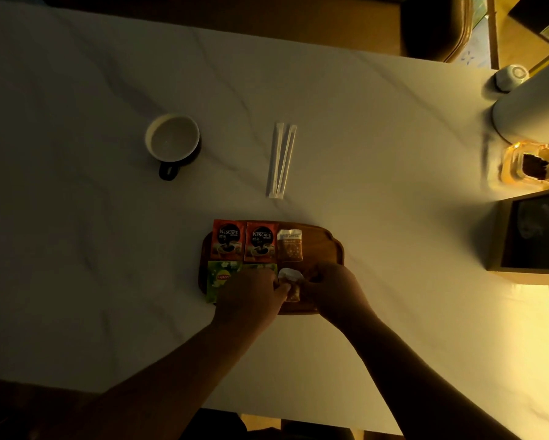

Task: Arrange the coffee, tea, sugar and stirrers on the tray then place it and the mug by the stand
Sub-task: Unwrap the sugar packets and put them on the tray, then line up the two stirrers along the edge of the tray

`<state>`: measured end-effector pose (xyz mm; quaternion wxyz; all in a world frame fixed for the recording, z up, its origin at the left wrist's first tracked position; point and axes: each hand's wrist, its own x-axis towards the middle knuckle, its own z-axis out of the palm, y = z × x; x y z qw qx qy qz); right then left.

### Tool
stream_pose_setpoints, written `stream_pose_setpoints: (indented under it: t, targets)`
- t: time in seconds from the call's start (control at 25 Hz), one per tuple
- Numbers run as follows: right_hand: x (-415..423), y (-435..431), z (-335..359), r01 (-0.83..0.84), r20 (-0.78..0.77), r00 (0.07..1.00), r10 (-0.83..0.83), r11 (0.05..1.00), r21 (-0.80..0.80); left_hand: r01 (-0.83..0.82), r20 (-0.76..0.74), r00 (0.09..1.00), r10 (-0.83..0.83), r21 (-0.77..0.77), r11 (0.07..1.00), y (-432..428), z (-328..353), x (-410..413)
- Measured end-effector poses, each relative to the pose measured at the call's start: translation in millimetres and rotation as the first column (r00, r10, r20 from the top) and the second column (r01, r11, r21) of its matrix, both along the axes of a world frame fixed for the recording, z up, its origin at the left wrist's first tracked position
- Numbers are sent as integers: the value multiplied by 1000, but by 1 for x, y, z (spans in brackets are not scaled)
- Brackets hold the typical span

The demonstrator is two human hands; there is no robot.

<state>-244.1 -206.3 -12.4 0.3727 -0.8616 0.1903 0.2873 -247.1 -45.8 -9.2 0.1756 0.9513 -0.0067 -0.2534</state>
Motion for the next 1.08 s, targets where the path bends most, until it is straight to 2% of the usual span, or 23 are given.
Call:
stream_pose_setpoints:
  t: [0.08, 0.16, 0.24, 0.28, 0.32, 0.4, 0.56, 0.68, 0.76, 0.84, 0.96, 1.08]
  targets:
    - [-3, 1, 0, -49, 36, 998, 51, 996, -71, 43, 56, 997, -45, 35, 998, 3, 0, -2]
    - [-10, -1, 3, -137, 181, 967, 177, 967, -215, 98, 219, 971, -99, 16, 995, 10, -1, -8]
    - [-24, -8, 3, -280, 368, 834, 410, 891, -358, 228, 439, 878, -192, -31, 973, 19, -5, -17]
    - [-32, -11, 2, -361, 406, 747, 526, 835, -416, 311, 496, 831, -251, -39, 950, 22, -8, -21]
    - [-40, -14, 1, -429, 409, 676, 613, 779, -459, 386, 504, 805, -312, -47, 921, 25, -12, -25]
    - [-51, -19, -3, -519, 363, 611, 703, 703, -486, 481, 445, 798, -407, -63, 875, 30, -17, -29]
    - [-55, -20, -11, -545, 297, 612, 733, 663, -513, 502, 349, 818, -457, -46, 864, 33, -22, -28]
    - [-52, -18, -9, -546, 300, 608, 735, 661, -515, 510, 354, 816, -458, -65, 858, 34, -21, -26]
    - [-47, -16, -2, -534, 314, 636, 705, 696, -480, 490, 390, 820, -419, -99, 866, 33, -16, -20]
    - [-26, -12, 6, -427, 353, 738, 575, 803, -415, 375, 422, 861, -283, -152, 914, 29, -9, 1]
    - [42, -2, 14, -113, 339, 924, 177, 973, -202, 16, 309, 949, 67, -259, 966, 18, 0, 62]
    - [119, 8, 9, 62, 265, 963, -44, 996, -60, -226, 213, 937, 276, -232, 946, 9, -5, 135]
